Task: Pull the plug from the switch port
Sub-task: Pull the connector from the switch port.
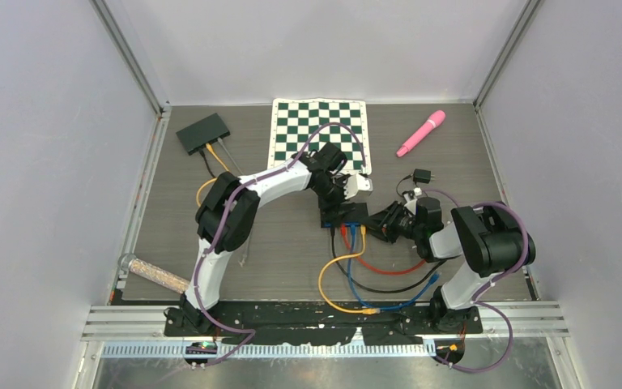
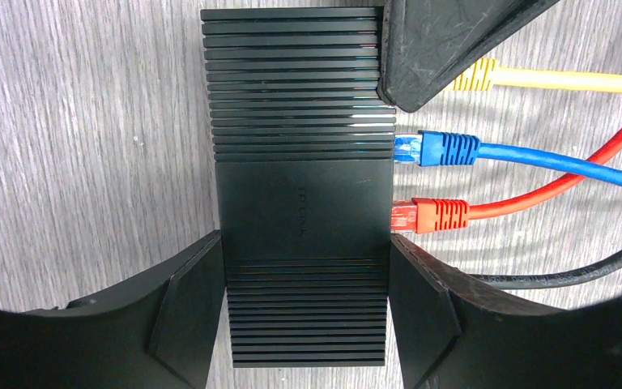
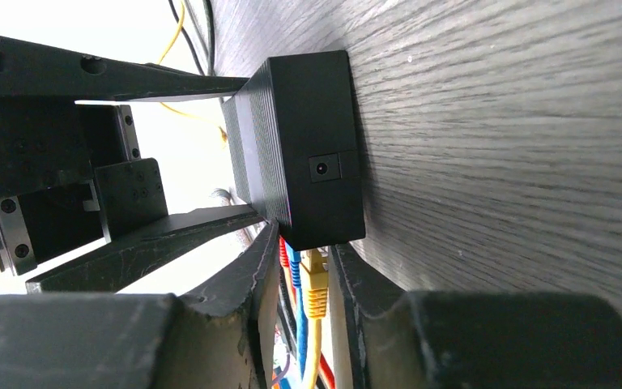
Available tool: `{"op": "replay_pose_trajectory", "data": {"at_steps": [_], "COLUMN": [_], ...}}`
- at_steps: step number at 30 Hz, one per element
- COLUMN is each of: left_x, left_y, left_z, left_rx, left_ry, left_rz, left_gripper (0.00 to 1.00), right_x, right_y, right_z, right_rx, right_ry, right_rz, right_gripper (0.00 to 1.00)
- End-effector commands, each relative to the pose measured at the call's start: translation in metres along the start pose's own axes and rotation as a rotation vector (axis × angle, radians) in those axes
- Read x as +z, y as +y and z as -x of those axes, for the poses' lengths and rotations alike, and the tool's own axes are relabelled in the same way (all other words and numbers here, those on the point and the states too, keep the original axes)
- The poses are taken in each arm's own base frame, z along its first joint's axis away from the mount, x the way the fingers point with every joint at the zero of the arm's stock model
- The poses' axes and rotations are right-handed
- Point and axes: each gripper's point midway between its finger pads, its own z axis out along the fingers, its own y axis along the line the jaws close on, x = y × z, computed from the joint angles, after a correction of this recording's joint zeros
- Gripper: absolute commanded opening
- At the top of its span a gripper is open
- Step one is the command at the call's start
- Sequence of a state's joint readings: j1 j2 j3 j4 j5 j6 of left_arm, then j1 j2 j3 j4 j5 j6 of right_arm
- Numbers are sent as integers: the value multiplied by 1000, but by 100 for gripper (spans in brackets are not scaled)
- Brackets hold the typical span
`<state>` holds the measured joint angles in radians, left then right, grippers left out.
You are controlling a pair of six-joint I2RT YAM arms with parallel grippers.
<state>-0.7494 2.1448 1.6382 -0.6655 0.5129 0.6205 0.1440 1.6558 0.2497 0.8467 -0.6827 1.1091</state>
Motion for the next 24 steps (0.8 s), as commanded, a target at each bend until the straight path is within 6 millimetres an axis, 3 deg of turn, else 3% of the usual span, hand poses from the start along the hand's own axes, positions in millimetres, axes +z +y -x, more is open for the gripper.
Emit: {"op": "replay_pose_trajectory", "data": {"at_steps": [1,7,14,19,24], "left_x": [2,2,3,4,4], "left_y": [-27,-26,-25,-25,-25], "left_z": [13,13,12,12,12], "left_rx": [-34,-35,-38,-38,-35], "left_ry": [-36,-33,-28,-26,-25], "left_rz": [-116,-111,-97,-90,-89], "left_gripper": [66,65,64,64,64], "right_x": [4,-4,-5,-9,-11], "right_y": [-19,-28,-30,-22,-19], "right_z": [10,-1,-3,1,0], "right_rx": [11,-29,-18,-44,-90], "right_ry": [-58,-37,-30,-26,-6], "right_rz": [-85,-111,-98,-59,-57], "right_gripper": [26,35,29,44,46]}}
